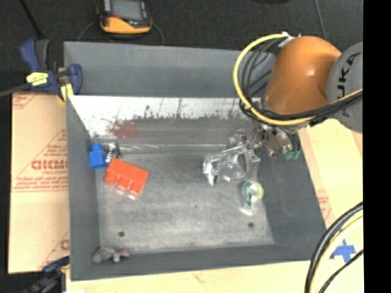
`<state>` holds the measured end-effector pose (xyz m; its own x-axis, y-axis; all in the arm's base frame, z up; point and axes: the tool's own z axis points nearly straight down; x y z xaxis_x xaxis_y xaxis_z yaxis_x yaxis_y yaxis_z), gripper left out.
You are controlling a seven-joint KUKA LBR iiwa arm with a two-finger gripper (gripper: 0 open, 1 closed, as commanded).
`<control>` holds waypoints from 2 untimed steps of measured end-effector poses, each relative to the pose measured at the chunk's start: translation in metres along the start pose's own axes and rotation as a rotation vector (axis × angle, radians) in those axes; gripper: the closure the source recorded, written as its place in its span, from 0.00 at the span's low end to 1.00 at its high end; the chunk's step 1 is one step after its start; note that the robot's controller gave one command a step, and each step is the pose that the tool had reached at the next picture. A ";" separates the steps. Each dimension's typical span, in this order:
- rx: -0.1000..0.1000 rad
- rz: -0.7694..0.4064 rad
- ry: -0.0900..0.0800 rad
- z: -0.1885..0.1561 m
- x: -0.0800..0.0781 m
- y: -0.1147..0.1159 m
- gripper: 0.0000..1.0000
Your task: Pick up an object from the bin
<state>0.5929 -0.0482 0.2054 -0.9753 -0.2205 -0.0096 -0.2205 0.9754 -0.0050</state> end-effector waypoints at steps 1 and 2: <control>-0.006 -0.113 0.016 0.097 0.007 -0.018 1.00; 0.000 -0.130 0.000 -0.014 -0.002 -0.030 1.00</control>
Offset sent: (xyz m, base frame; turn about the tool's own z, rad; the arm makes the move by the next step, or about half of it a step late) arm 0.0004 -0.0172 -0.0919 -0.1147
